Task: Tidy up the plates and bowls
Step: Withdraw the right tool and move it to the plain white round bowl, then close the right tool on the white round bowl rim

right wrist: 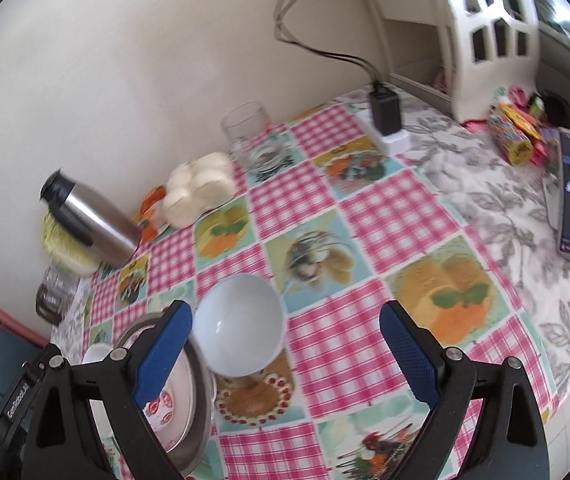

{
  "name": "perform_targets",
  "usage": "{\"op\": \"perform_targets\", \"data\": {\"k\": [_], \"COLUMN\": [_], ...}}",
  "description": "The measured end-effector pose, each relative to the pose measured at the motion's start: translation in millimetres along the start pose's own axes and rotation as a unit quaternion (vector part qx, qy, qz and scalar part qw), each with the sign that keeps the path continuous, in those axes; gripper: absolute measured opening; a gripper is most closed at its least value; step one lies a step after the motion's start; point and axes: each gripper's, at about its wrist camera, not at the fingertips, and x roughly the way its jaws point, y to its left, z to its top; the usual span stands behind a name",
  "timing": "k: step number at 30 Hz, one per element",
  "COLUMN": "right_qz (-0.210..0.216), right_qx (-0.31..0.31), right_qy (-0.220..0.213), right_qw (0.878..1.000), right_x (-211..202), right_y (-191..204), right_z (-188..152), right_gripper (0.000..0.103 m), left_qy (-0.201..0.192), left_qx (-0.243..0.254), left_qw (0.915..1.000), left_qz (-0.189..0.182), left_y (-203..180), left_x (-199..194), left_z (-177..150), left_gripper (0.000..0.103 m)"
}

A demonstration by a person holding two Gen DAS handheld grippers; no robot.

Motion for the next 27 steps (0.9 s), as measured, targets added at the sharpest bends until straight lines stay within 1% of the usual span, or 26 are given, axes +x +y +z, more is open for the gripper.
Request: {"op": "perform_targets", "data": {"k": [4, 8, 12, 15, 20, 27], "right_qz": [-0.010, -0.015, -0.023, -0.029, -0.042, -0.056], "right_qx": [0.014, 0.016, 0.018, 0.021, 0.025, 0.021], "right_qy": [0.001, 0.005, 0.007, 0.010, 0.017, 0.033], "right_qw": [1.000, 1.000, 1.000, 0.999, 0.999, 0.998], "right_x": [0.3, 3.5, 7.1, 11.0, 21.0, 39.3], "right_y": [-15.4, -23.3, -29.0, -33.5, -41.0, -43.1], "right_z": [4.2, 7.0, 9.1, 9.9, 10.7, 9.5], "right_gripper": [0.095, 0.095, 0.095, 0.095, 0.095, 0.095], "left_qy": [-0.017, -0.014, -0.013, -0.011, -0.004, 0.021], "left_qx": [0.028, 0.065, 0.111, 0.119, 0.117, 0.118], "left_qw": [0.9993, 0.9972, 0.9929, 0.9917, 0.9914, 0.9908], "left_qz": [-0.020, -0.034, -0.042, -0.049, -0.059, -0.064], "left_y": [-26.8, -55.3, -82.7, -94.5, -104.0, -112.1], "left_x": [-4.7, -0.4, 6.3, 11.6, 23.4, 45.1], "left_z": [3.3, 4.4, 3.0, 3.2, 6.8, 7.7], "left_gripper": [0.103, 0.103, 0.103, 0.103, 0.103, 0.103]}}
